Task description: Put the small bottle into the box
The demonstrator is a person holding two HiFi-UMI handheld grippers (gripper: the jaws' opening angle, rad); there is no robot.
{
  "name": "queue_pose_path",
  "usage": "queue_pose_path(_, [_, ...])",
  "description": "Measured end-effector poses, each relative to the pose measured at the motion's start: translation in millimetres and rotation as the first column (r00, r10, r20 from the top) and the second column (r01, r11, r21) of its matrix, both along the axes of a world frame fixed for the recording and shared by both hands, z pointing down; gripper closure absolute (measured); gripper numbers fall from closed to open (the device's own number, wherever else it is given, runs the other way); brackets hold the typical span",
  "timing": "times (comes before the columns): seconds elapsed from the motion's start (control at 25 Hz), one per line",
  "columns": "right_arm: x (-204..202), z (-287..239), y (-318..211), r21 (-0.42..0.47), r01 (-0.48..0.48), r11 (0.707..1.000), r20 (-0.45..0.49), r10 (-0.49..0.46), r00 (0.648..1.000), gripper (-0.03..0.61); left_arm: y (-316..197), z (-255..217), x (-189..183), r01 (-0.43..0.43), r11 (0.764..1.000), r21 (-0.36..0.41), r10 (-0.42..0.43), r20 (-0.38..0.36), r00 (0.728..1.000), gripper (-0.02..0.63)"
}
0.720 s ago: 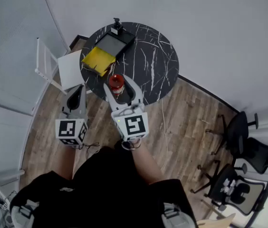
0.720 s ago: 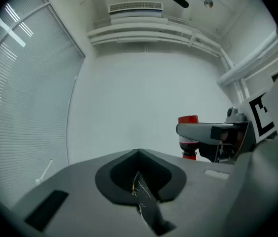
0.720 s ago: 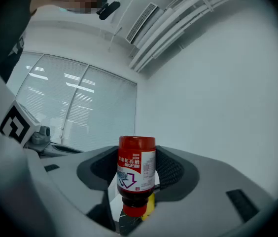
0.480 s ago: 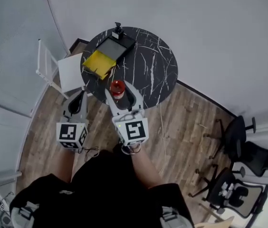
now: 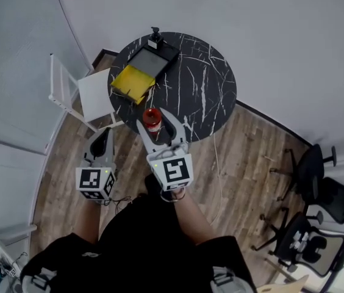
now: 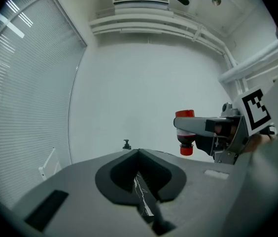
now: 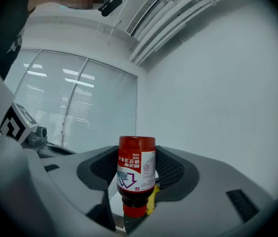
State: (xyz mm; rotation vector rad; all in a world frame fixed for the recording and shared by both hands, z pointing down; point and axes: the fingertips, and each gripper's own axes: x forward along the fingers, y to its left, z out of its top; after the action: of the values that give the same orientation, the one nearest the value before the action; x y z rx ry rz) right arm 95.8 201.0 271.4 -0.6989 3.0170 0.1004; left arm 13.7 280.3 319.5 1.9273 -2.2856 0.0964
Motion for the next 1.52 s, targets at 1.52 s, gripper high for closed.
queue_pose_path(1.52, [-119,156,-249,-0.468,-0.079,0.88,-0.026,0.075,0.997,0.365,-276,115,-118,-0.234,0.892,-0.386,0.208,-0.108,0.972,0.614])
